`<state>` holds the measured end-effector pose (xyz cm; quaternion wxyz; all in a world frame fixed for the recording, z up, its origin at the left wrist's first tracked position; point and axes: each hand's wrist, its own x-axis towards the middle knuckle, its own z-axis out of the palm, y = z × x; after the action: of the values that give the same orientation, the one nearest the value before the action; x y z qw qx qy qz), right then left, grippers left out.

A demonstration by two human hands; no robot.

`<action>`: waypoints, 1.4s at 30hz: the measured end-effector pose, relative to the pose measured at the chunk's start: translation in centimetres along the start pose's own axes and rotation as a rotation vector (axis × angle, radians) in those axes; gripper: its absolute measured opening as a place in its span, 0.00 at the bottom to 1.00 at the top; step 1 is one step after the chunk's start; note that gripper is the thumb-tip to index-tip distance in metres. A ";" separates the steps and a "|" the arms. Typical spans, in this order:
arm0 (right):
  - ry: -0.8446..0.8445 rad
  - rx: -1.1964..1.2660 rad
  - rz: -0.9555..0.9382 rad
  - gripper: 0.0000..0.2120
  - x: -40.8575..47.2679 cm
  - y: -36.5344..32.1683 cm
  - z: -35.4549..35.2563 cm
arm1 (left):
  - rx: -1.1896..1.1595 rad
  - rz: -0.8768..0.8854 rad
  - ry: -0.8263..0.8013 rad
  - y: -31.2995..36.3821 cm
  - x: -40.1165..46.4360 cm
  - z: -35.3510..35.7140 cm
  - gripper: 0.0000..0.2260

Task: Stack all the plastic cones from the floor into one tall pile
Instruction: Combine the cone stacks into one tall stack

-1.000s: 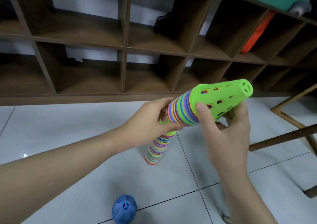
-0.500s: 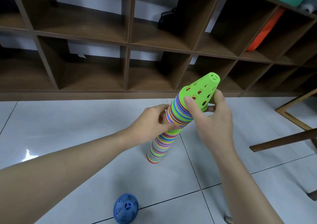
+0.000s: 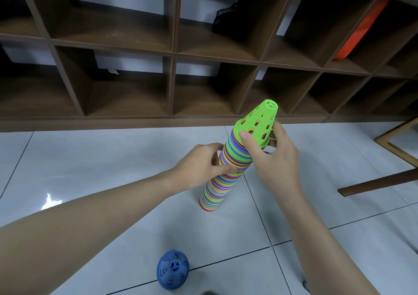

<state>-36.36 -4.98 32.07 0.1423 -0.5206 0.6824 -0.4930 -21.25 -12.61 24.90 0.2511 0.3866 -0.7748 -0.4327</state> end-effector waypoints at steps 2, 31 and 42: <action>0.000 0.026 0.007 0.23 0.0 0.3 0.1 | 0.057 0.009 0.012 -0.2 0.1 0.0 0.19; -0.099 0.055 0.073 0.23 1.0 1.7 -0.7 | 0.171 0.076 0.122 -1.6 -0.4 2.4 0.32; -0.049 0.051 0.017 0.29 0.5 1.5 -1.3 | 0.104 0.039 0.132 -1.3 -0.2 2.6 0.27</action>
<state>-38.37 -4.77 31.67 0.1764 -0.5230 0.6701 -0.4963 -22.56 -11.64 22.44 0.2894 0.4115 -0.7854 -0.3607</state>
